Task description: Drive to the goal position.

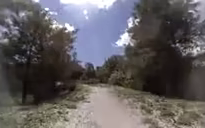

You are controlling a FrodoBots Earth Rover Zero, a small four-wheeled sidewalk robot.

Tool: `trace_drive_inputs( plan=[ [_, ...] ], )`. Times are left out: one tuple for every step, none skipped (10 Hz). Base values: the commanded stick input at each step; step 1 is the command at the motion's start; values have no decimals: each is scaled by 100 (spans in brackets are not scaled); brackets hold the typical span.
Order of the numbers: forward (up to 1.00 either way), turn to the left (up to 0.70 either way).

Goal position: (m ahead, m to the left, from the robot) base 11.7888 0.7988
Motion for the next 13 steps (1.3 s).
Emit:
trace_drive_inputs(
  plan=[
    [70,0],
    [70,0],
    [70,0],
    [70,0],
    [70,0],
    [70,0],
    [70,0],
    [70,0],
    [70,0],
    [70,0],
    [70,0],
    [70,0],
    [70,0]
  ],
)
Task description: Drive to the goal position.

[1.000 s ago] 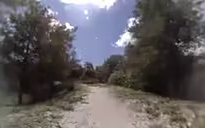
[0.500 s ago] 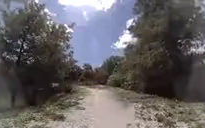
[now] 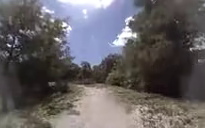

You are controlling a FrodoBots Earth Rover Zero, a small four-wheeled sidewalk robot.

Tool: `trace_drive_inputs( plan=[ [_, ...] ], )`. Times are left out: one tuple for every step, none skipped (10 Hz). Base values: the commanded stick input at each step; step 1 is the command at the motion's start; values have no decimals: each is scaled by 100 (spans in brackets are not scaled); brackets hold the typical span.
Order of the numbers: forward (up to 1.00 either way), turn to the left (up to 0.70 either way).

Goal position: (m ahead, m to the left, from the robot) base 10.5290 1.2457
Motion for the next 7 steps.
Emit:
trace_drive_inputs(
  plan=[
    [70,0],
    [70,0],
    [70,0],
    [70,0],
    [70,0],
    [70,0],
    [70,0]
  ],
)
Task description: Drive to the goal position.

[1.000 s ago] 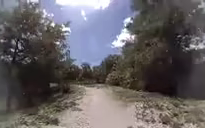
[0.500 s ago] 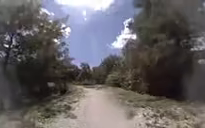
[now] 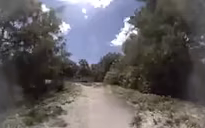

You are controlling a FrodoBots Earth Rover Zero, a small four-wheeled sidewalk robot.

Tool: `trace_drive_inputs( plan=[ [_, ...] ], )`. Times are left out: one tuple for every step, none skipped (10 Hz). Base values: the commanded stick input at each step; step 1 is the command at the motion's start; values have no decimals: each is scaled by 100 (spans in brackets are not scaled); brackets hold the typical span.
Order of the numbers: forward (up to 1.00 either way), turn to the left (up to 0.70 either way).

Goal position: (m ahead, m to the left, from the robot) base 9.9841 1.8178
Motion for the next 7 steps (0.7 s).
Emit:
trace_drive_inputs(
  plan=[
    [70,0],
    [70,0],
    [70,0],
    [70,0],
    [70,0],
    [70,10],
    [70,35]
  ],
)
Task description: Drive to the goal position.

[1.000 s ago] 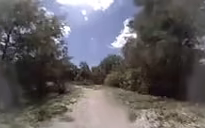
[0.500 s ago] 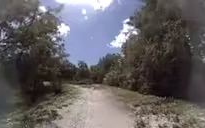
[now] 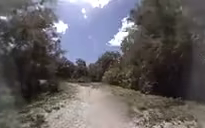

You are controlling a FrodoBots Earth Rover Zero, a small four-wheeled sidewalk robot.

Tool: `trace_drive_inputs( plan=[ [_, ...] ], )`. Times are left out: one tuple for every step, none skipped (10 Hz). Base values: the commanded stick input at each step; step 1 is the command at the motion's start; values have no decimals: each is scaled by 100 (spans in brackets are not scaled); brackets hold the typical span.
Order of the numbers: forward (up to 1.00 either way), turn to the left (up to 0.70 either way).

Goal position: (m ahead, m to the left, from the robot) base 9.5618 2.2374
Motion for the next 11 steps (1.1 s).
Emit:
trace_drive_inputs(
  plan=[
    [70,27],
    [70,19],
    [70,10],
    [70,2],
    [70,0],
    [70,0],
    [70,0],
    [70,0],
    [70,0],
    [70,0],
    [70,0]
  ],
)
